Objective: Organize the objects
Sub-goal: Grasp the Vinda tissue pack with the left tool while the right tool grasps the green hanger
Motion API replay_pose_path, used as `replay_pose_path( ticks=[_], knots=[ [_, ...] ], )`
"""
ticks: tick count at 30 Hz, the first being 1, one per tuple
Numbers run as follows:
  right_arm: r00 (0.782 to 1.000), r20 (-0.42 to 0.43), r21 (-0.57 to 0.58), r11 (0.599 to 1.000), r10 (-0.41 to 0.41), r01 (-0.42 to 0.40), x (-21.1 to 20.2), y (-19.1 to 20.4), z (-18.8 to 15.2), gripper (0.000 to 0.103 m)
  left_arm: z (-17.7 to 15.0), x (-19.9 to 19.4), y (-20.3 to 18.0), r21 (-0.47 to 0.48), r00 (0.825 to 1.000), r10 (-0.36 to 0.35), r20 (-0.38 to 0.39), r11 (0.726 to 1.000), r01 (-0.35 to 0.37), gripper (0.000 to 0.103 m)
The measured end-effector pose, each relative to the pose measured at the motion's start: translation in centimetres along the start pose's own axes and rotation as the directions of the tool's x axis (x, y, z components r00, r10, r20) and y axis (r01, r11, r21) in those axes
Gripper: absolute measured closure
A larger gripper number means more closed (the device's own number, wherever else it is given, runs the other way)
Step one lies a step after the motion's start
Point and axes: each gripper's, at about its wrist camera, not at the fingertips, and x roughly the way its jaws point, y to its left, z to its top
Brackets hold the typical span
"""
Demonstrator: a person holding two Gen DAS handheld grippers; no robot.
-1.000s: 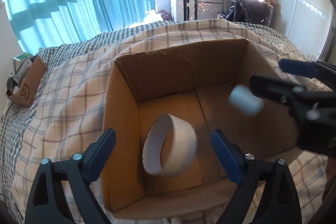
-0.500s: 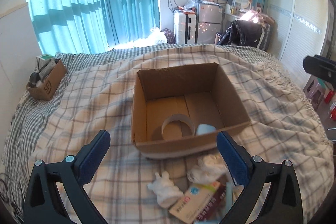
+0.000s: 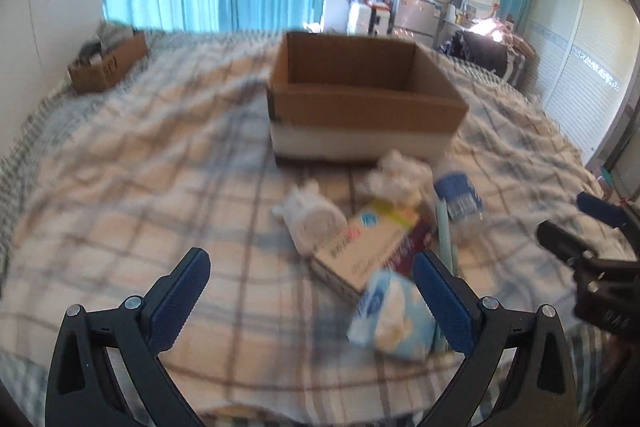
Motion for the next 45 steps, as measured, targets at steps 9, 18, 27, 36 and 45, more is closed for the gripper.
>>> replay_pose_path(
  ticks=[9, 18, 27, 36, 45],
  knots=[
    [0.997, -0.066, 0.050, 0.998, 0.041, -0.038, 2.0, -0.2, -1.5, 0.019, -2.7, 2.6, -1.2, 0.016, 0.993, -0.093, -0.071, 0.995, 0.094, 0.000],
    [0.996, -0.078, 0.057, 0.998, 0.031, -0.026, 2.4, 0.2, -1.4, 0.019, -4.0, 4.0, -2.9, 0.017, 0.958, -0.249, -0.141, 0.967, 0.254, 0.051],
    [0.996, -0.085, 0.030, 0.999, 0.019, -0.017, 2.1, 1.1, -1.7, 0.019, -1.7, 0.1, -1.4, 0.013, 0.971, -0.229, -0.069, 0.973, 0.230, 0.080],
    [0.984, -0.160, -0.050, 0.995, 0.078, -0.087, 4.2, 5.2, -1.8, 0.019, -0.1, -0.6, 2.0, 0.017, 0.999, -0.031, -0.040, 0.999, 0.032, 0.083],
    [0.967, -0.249, -0.091, 0.993, 0.054, -0.078, 7.8, 7.9, -1.8, 0.020, -1.7, 1.7, 1.3, 0.065, 0.995, -0.010, -0.098, 0.998, 0.017, 0.083]
  ],
)
